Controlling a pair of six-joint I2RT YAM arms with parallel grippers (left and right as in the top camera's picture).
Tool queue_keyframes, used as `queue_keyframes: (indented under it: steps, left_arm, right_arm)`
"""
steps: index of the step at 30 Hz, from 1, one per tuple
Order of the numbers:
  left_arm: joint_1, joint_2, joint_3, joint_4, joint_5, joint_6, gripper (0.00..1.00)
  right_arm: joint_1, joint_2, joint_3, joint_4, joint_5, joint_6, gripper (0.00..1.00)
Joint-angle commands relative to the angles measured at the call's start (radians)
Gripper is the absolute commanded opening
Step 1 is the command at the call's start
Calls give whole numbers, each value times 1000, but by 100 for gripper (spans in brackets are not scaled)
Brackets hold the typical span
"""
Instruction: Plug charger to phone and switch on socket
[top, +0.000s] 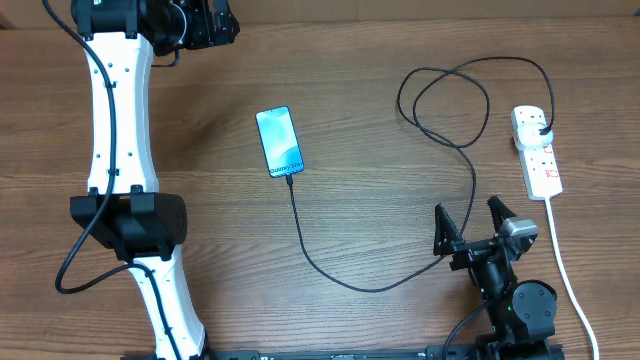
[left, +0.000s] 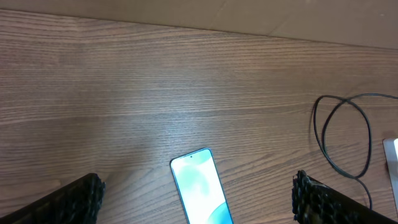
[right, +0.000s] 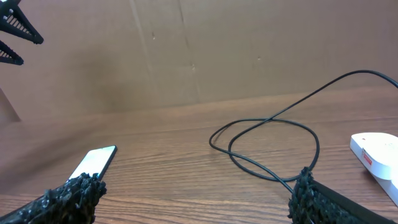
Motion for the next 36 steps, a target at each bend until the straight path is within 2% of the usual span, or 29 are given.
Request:
queue_keyframes:
  steps: [1, 10, 16, 19, 26, 30, 34, 36]
  left_arm:
    - [-2, 6, 3, 1, -3, 12, 100]
    - [-9, 6, 2, 2, -3, 12, 100]
    - [-16, -52, -73, 1, -3, 12, 100]
    - [-16, -164, -209, 2, -3, 12, 100]
    - [-16, -504, -573, 24, -280, 46, 100]
    - [-16, -683, -727, 24, -325, 46, 100]
    - [-14, -872, -895, 105, -433, 65, 100]
    - [-12, -969, -1003, 193, -467, 71, 99]
  right_arm:
    - [3, -10, -10, 2, 14, 3, 100]
    - [3, -10, -10, 2, 14, 3, 100]
    - [3, -10, -10, 2, 14, 3, 100]
    - [3, -10, -10, 2, 13, 3, 100]
    - [3, -10, -10, 2, 14, 3, 100]
    - [3, -10, -10, 2, 14, 3, 100]
    - [3, -10, -10, 2, 14, 3, 100]
    - [3, -10, -10, 2, 14, 3, 100]
